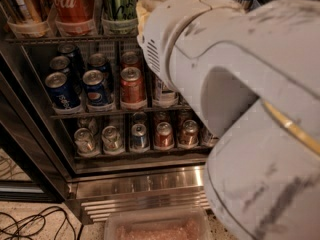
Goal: Pick green can from top shelf of fridge
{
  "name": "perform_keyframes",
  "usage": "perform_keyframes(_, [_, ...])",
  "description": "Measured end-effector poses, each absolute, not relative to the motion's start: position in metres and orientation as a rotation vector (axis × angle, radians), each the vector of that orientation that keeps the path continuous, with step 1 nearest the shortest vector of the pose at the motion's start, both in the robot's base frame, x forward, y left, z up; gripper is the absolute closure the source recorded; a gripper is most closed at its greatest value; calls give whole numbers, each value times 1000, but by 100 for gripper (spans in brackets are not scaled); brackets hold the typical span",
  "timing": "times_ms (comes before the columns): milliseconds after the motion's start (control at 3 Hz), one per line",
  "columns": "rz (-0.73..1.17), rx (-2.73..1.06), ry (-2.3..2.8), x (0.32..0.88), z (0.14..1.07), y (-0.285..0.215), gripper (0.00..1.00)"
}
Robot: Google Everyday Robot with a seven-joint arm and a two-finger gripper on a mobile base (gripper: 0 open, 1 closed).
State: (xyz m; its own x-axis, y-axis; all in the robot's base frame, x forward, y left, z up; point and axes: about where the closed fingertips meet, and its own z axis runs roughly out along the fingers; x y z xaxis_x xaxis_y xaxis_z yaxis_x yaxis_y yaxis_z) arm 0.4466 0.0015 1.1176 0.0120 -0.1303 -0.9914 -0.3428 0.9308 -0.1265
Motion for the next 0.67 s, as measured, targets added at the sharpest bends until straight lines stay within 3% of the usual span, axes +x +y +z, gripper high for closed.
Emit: perform_keyframes(667, [415, -374, 1465, 455, 1110, 44, 100])
